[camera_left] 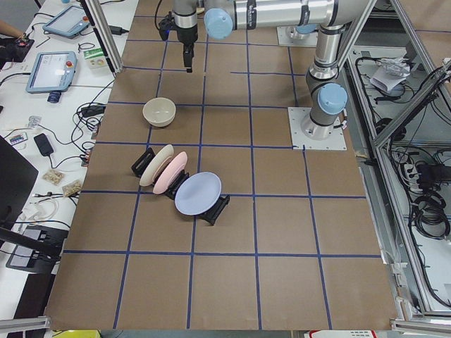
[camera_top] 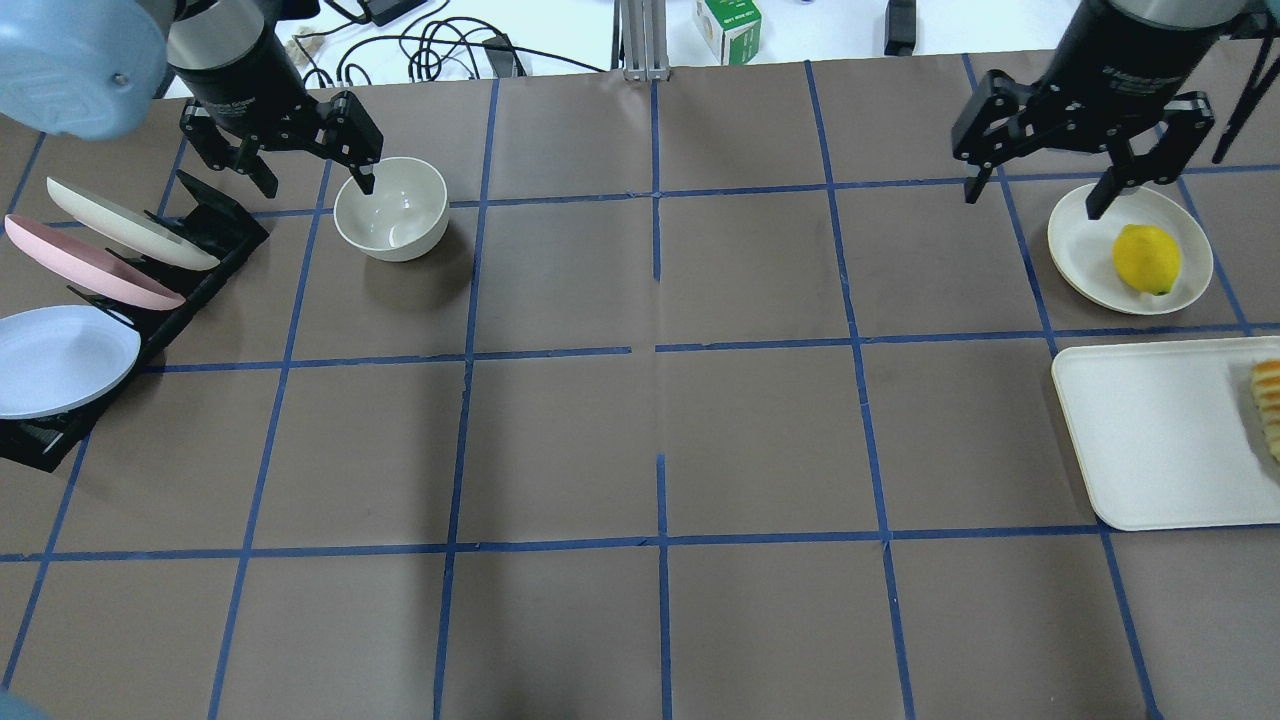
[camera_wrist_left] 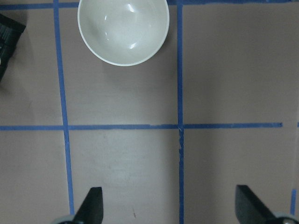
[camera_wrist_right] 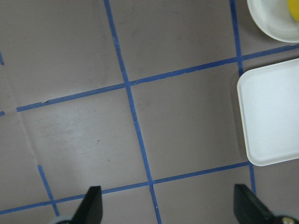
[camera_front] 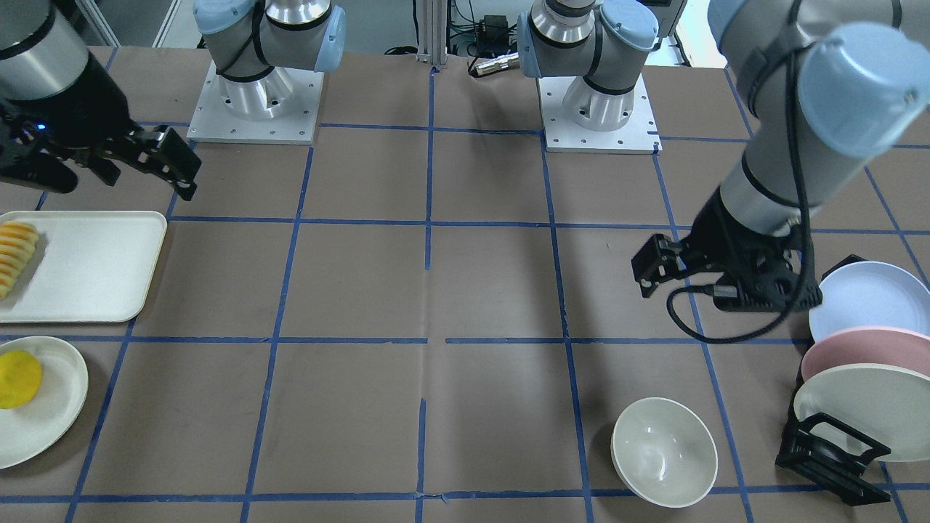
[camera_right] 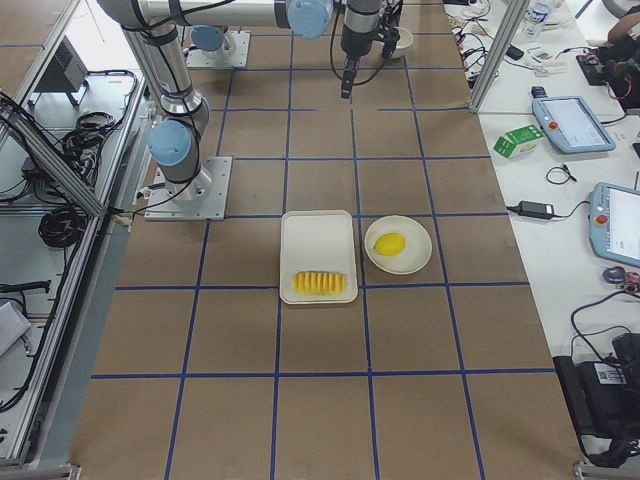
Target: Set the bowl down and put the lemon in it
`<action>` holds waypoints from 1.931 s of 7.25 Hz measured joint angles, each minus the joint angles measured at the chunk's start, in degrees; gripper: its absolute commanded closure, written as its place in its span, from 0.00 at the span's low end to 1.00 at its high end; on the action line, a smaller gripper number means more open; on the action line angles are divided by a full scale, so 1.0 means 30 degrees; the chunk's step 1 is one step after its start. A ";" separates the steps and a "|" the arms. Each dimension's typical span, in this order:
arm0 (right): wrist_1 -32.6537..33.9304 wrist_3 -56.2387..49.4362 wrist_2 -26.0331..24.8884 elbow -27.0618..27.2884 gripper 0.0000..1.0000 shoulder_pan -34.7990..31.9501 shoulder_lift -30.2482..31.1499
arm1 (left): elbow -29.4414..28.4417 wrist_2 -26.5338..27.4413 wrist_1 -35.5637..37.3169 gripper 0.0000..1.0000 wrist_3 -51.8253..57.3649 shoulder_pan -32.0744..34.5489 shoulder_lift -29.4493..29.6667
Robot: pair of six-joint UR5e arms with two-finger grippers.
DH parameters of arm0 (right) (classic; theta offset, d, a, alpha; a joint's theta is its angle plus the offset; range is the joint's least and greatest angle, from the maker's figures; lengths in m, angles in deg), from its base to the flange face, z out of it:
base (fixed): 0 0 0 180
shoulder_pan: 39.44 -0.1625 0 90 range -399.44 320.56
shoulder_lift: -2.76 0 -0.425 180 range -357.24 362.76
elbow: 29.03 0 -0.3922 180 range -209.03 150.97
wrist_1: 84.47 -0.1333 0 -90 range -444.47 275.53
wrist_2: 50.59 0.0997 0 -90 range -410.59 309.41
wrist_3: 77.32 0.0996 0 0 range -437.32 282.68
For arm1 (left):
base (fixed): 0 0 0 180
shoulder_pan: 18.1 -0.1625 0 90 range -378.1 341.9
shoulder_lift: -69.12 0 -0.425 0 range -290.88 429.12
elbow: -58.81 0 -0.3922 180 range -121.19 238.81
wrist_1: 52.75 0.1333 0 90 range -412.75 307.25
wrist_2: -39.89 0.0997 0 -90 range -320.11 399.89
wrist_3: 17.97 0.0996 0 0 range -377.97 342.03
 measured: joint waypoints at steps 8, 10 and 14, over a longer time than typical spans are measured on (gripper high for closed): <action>0.9527 -1.2360 -0.0142 0.0670 0.00 0.6519 -0.6907 | 0.0064 -0.0964 0.5384 0.00 0.1933 -0.2156 0.6469; 1.1435 -1.3727 -0.0197 0.0682 0.00 0.6581 -0.8270 | 0.0222 -0.1008 0.5827 0.03 0.1790 -0.2310 0.7002; 1.2003 -1.4418 -0.0841 0.0753 0.00 0.7186 -0.9521 | -0.0729 -0.1077 0.6365 0.38 0.1429 -0.2416 0.7987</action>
